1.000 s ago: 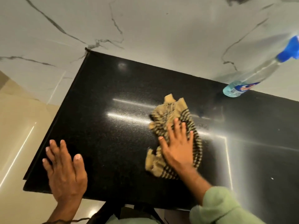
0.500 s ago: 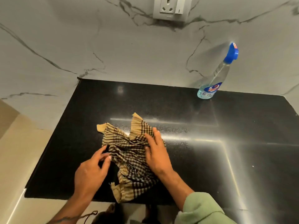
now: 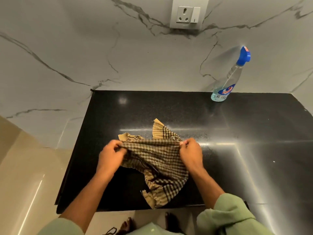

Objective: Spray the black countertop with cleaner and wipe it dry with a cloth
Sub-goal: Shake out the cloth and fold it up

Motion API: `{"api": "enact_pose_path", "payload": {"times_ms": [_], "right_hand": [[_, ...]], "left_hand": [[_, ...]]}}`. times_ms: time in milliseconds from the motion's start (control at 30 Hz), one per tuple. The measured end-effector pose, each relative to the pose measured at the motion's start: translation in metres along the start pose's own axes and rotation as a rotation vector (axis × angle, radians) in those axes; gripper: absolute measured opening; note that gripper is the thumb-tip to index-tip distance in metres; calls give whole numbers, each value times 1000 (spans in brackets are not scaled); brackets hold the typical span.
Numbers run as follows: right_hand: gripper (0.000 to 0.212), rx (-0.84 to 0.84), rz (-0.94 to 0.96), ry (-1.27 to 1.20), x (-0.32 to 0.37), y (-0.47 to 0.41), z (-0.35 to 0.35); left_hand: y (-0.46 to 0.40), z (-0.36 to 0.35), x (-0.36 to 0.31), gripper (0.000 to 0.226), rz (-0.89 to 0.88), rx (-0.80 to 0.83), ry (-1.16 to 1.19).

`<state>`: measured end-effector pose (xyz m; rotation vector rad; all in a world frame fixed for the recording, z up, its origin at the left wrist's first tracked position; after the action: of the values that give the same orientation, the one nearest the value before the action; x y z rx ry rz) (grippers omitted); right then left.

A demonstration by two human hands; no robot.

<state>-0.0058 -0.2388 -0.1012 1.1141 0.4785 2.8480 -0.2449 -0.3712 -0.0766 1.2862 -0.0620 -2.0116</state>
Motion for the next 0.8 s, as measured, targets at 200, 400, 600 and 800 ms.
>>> {"api": "enact_pose_path", "payload": {"times_ms": [200,400,600,800], "right_hand": [[13,25,-39,-553,24,11,1],[30,-33,-241,-511,-9,17,-7],[41,-123,-210,87,-30,32,18],[49,447,-73,-353,39,76,18]], "left_hand": [[0,34,-3,23,31,17,785],[10,19,20,62,302,5,646],[53,12,15,17,378,525,433],[67,-14,-17,29,-167,380,109]]}}
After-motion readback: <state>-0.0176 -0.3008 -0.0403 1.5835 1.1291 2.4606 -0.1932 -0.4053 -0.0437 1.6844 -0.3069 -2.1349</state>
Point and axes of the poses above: each hand's wrist, its own y-axis away from the middle knuckle, its own z-axis out of the back of the hand, x = y × z, the point moved 1 cm from there along -y, towards the middle knuckle, and after that the axes turned 6 degrees about x, right-handed, at the moved point
